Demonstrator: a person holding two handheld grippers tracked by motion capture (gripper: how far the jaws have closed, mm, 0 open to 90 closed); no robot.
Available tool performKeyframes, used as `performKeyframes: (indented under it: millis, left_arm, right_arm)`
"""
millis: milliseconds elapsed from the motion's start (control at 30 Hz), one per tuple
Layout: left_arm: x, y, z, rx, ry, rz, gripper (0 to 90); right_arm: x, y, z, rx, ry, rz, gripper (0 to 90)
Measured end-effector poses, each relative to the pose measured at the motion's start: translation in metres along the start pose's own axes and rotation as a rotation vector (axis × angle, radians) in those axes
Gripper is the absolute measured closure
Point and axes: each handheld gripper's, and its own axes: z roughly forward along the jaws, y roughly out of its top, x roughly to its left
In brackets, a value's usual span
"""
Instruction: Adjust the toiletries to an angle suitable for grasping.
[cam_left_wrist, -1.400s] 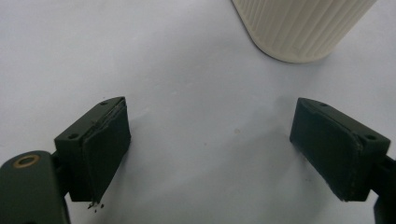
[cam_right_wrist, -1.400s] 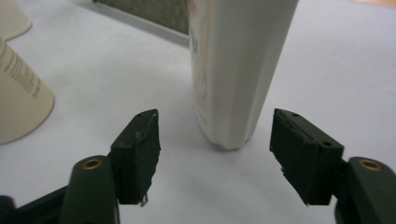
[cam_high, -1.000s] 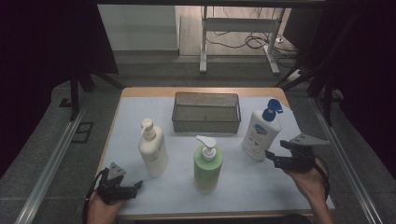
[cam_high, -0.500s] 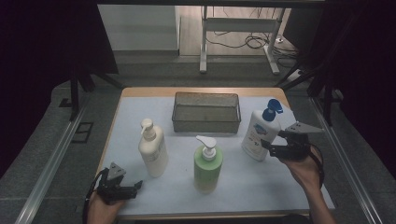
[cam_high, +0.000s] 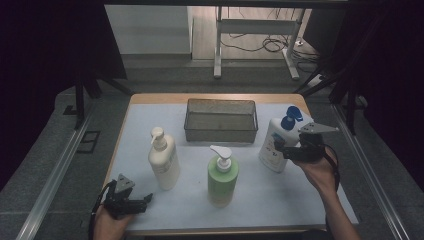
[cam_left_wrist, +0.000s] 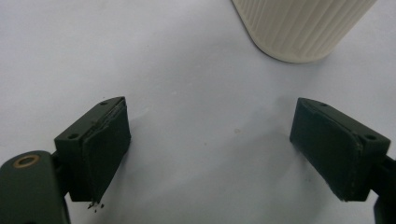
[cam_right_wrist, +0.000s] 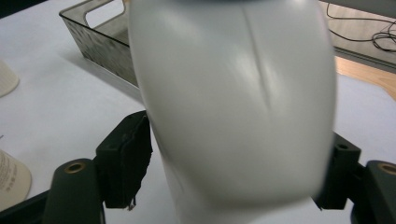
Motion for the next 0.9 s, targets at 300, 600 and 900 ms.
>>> performKeyframes:
  millis: [300, 600, 900]
  left_arm:
    - [0.000, 0.000, 0.000, 0.000, 0.000, 0.001, 12.4]
    - [0.000, 0.000, 0.000, 0.000, 0.000, 0.000, 12.5]
    - [0.000, 0.000, 0.000, 0.000, 0.000, 0.001, 12.4]
  right_arm:
    - [0.003, 0.010, 0.006, -0.005, 0.006, -0.002, 32.1]
    - [0.004, 0.012, 0.006, -0.008, -0.001, 0.003, 38.3]
    - [0.008, 0.013, 0.003, 0.007, -0.015, 0.010, 39.6]
